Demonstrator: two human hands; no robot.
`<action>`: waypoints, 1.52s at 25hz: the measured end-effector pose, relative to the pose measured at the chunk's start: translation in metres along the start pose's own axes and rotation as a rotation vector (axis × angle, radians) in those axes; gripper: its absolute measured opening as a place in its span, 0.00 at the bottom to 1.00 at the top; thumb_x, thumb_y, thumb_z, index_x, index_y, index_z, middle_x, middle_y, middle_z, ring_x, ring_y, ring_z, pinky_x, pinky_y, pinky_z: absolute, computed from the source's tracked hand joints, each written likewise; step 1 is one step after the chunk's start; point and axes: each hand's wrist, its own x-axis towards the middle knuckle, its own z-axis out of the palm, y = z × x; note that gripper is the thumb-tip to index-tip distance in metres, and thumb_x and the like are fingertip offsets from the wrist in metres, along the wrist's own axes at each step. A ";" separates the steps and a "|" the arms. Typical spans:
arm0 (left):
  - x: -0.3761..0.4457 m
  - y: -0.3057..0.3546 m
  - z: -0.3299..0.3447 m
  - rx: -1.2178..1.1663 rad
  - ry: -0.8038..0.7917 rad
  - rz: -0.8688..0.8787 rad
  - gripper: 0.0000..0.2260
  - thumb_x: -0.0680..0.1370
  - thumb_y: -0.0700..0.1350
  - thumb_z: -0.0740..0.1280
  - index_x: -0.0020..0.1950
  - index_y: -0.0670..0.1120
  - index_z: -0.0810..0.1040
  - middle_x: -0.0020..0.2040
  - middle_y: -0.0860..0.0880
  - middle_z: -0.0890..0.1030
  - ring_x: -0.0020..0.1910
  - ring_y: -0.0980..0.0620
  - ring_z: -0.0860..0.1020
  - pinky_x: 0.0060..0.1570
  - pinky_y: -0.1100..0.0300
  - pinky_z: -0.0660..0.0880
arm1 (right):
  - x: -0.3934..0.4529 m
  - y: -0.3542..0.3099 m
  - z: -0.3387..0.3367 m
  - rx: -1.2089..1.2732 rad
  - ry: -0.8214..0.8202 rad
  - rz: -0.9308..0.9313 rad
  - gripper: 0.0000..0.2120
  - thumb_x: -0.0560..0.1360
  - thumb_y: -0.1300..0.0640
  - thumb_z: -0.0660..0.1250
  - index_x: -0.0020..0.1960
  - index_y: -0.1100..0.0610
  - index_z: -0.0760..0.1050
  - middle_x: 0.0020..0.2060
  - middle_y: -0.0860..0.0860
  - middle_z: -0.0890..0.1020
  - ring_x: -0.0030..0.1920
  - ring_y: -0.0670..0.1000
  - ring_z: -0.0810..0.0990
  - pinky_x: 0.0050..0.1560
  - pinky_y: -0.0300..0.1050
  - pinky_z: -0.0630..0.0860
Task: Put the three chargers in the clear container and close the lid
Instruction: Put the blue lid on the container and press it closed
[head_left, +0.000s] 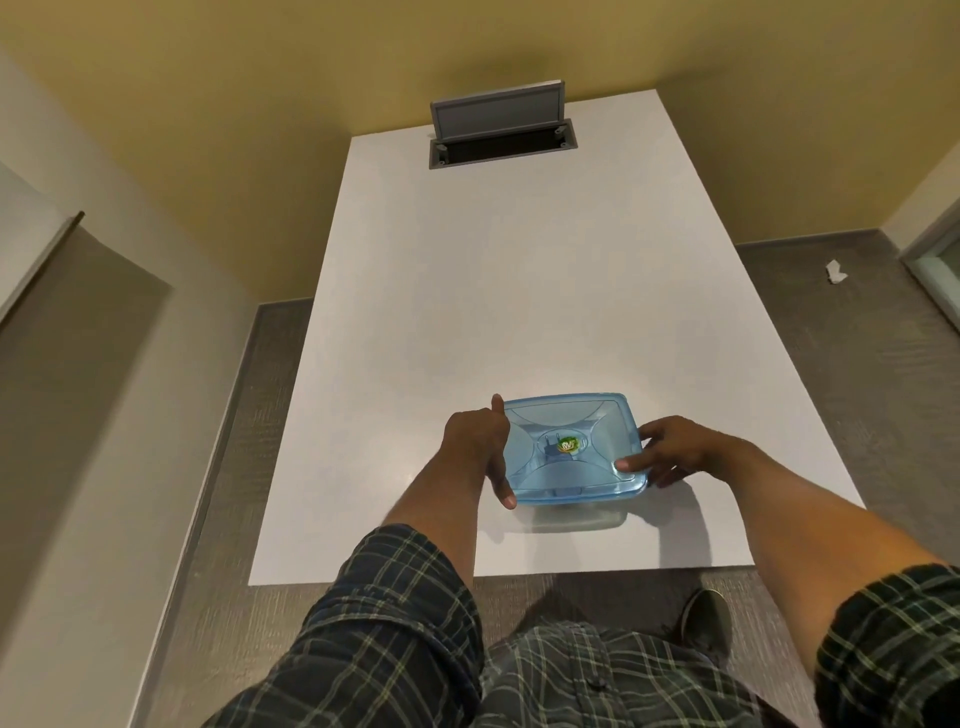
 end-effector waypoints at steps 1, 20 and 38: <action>0.000 0.000 0.001 0.000 0.004 0.000 0.74 0.56 0.62 0.85 0.82 0.39 0.37 0.68 0.40 0.79 0.66 0.40 0.79 0.65 0.50 0.75 | -0.001 0.000 0.001 -0.009 -0.015 -0.005 0.23 0.63 0.53 0.84 0.55 0.54 0.82 0.42 0.58 0.87 0.38 0.53 0.85 0.44 0.47 0.83; 0.006 -0.003 0.003 0.024 0.034 0.005 0.77 0.54 0.65 0.85 0.82 0.37 0.36 0.62 0.41 0.82 0.61 0.40 0.82 0.57 0.52 0.76 | 0.003 -0.003 -0.009 -0.424 -0.167 -0.160 0.27 0.55 0.40 0.83 0.51 0.48 0.83 0.46 0.47 0.86 0.45 0.45 0.85 0.43 0.36 0.78; -0.003 -0.005 0.006 -0.018 0.035 0.024 0.75 0.55 0.65 0.84 0.83 0.41 0.35 0.67 0.41 0.79 0.66 0.40 0.79 0.63 0.48 0.77 | -0.011 -0.022 -0.006 -0.431 -0.188 -0.109 0.15 0.67 0.59 0.81 0.52 0.58 0.82 0.42 0.59 0.85 0.39 0.53 0.84 0.41 0.43 0.80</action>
